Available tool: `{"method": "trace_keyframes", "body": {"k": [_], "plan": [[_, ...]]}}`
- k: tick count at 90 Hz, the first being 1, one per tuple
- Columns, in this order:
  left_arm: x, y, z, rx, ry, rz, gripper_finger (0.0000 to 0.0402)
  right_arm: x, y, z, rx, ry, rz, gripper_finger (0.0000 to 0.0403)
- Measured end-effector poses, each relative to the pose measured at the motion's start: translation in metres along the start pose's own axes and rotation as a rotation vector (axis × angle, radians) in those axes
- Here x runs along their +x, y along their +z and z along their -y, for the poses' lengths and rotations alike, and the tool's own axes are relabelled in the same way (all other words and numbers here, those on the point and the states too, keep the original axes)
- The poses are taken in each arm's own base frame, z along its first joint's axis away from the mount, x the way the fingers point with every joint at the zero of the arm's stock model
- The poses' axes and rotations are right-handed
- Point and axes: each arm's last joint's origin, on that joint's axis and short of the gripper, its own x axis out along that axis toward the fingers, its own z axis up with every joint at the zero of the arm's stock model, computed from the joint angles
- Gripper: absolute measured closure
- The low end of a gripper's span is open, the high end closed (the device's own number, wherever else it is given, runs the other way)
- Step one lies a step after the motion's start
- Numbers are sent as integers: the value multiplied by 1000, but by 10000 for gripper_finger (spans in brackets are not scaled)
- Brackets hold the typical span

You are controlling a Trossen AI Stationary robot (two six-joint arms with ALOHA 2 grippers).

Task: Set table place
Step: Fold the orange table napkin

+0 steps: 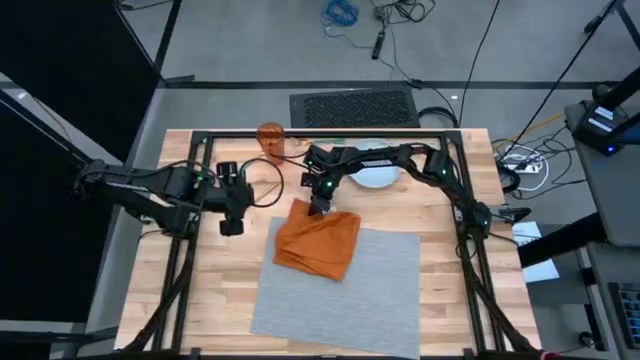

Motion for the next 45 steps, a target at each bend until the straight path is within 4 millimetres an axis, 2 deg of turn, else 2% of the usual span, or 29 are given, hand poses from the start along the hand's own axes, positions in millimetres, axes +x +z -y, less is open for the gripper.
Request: {"method": "trace_keyframes", "body": {"k": [15, 45], "plan": [[0, 0, 0, -1, 0, 1, 217, -5, 0, 5, -32, -15, 7, 394], [-1, 0, 3, 16, -13, 9, 217, -5, 1, 6, -61, -70, 12, 402]]}}
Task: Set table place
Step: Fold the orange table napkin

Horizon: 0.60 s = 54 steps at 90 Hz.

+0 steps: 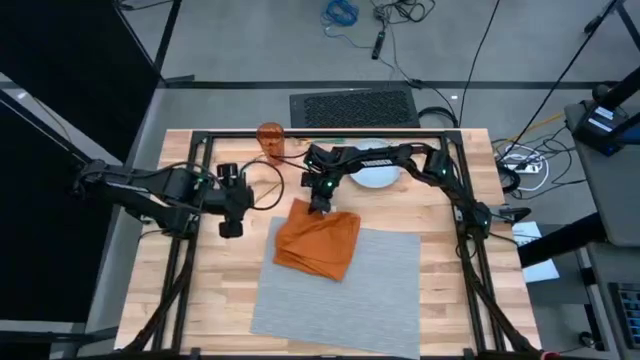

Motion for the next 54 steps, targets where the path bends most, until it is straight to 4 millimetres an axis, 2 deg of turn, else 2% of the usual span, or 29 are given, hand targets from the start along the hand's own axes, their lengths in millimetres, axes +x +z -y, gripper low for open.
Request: {"method": "trace_keyframes", "body": {"k": [36, 54], "plan": [[0, 0, 0, -4, -1, -4, 217, -17, 26, -13, -67, -34, 17, 403], [0, 0, 0, 1, -1, -4, 217, -12, 28, -20, -85, -25, 23, 403]]}}
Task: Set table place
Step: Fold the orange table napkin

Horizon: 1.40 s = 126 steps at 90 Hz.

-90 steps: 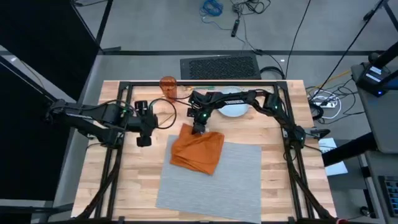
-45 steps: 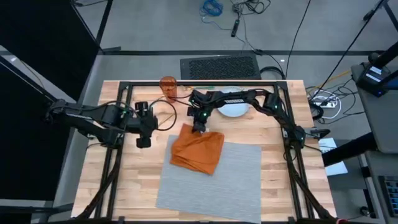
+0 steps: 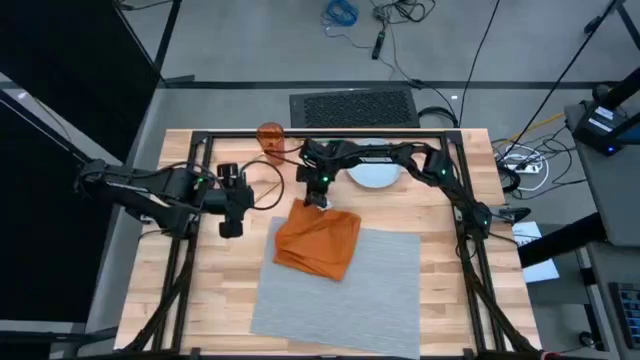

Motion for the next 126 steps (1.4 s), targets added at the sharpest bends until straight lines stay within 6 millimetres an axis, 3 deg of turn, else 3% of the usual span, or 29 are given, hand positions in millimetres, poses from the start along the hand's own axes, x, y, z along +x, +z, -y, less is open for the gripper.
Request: {"method": "trace_keyframes", "body": {"k": [71, 97, 109, 126], "plan": [[0, 1, 0, -4, 0, 9, 217, -2, 13, 2, -30, 12, 116, 403], [0, 1, 0, -10, 0, 8, 217, 7, 4, 15, 54, 15, 83, 399], [0, 1, 0, -11, 0, 9, 217, 11, 4, 17, 44, 19, 90, 353], [0, 1, 0, -11, -8, 8, 217, 4, 1, 26, 98, -35, 81, 223]]}}
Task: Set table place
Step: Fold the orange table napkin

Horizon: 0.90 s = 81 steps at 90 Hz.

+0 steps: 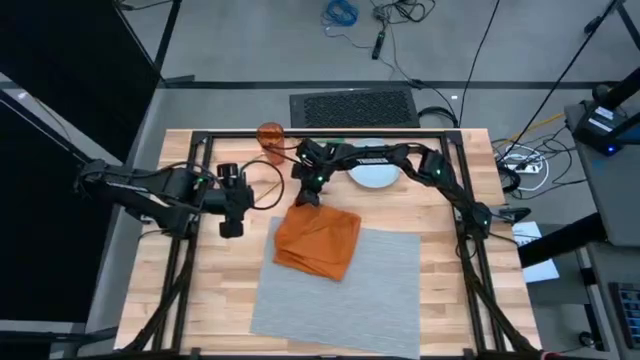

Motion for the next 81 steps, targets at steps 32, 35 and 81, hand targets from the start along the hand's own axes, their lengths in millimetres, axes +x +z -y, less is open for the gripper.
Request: {"method": "trace_keyframes", "body": {"k": [32, 35, 81], "plan": [[0, 3, 2, -12, -46, 24, 217, -9, -5, 5, 39, -2, -49, 156], [0, 3, 2, -12, -47, 25, 217, -12, -6, 4, 39, 0, -58, 160], [-1, 6, 3, -97, -51, 52, 217, -97, -17, -109, -96, -268, 69, 202]]}}
